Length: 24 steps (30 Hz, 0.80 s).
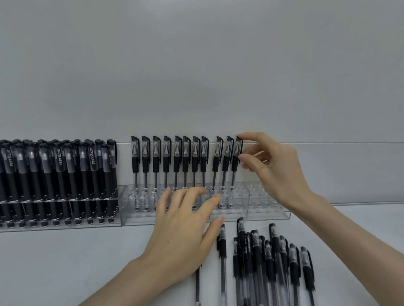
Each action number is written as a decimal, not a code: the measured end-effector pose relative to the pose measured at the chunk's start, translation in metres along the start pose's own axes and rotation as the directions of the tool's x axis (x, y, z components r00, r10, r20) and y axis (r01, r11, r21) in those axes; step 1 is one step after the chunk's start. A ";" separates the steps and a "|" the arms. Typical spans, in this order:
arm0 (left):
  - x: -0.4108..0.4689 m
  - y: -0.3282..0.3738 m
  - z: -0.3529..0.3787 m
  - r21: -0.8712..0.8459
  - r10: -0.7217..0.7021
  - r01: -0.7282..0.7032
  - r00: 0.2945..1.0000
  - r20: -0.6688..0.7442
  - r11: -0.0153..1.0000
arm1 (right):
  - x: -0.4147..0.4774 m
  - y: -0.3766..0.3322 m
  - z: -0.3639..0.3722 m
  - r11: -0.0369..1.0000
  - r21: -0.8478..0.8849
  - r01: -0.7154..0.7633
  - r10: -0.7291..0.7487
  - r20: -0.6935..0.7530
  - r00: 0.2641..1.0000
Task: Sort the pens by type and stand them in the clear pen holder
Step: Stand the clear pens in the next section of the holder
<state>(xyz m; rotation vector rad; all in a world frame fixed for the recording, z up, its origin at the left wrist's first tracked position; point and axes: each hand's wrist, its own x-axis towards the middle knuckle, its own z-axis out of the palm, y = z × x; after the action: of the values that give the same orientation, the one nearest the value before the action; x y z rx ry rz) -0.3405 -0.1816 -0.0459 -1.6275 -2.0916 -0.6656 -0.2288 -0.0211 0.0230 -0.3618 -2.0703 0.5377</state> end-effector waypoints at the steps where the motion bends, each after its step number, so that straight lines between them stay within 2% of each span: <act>1: 0.000 0.002 -0.002 -0.020 -0.013 0.013 1.000 -0.002 1.000 | -0.004 -0.003 -0.001 1.000 -0.004 -0.010 0.010 -0.002 1.000; 4: 0.000 0.008 -0.009 -0.056 -0.031 0.029 0.999 -0.031 0.998 | -0.020 -0.012 -0.006 0.998 -0.011 -0.057 0.057 0.017 0.998; 6: 0.000 0.015 -0.021 -0.034 -0.054 0.055 0.998 0.025 0.998 | -0.033 -0.016 -0.010 0.995 -0.050 -0.088 0.092 0.095 0.991; 8: -0.002 0.020 -0.030 0.011 -0.119 0.119 0.980 0.157 0.993 | -0.047 -0.018 -0.013 0.989 -0.104 -0.105 0.125 0.220 0.967; 10: -0.005 0.026 -0.037 0.078 -0.185 0.169 0.926 0.328 0.983 | -0.060 -0.016 -0.016 0.983 -0.125 -0.133 0.168 0.335 0.927; 12: -0.009 0.032 -0.039 0.105 -0.214 0.187 0.872 0.440 0.977 | -0.071 -0.011 -0.018 0.975 -0.170 -0.145 0.204 0.417 0.886; 14: -0.013 0.036 -0.039 0.051 -0.212 0.214 0.851 0.480 0.975 | -0.078 -0.006 -0.019 0.966 -0.235 -0.112 0.218 0.496 0.840; 16: -0.013 0.039 -0.038 -0.075 -0.191 0.260 0.849 0.492 0.963 | -0.083 -0.005 -0.018 0.958 -0.272 -0.085 0.227 0.543 0.809; 20: -0.010 0.041 -0.034 -0.289 -0.197 0.388 0.831 0.520 0.875 | -0.088 -0.001 -0.012 0.956 -0.291 -0.051 0.213 0.559 0.801; 24: -0.006 0.033 -0.030 -0.343 -0.227 0.453 0.815 0.533 0.823 | -0.087 -0.001 -0.011 0.951 -0.306 -0.046 0.221 0.566 0.794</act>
<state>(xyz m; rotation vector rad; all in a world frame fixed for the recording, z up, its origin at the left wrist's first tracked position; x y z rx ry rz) -0.3061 -0.1972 -0.0213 -1.7939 -2.8116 -1.0351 -0.1740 -0.0588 -0.0343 -0.5636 -2.7679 0.4838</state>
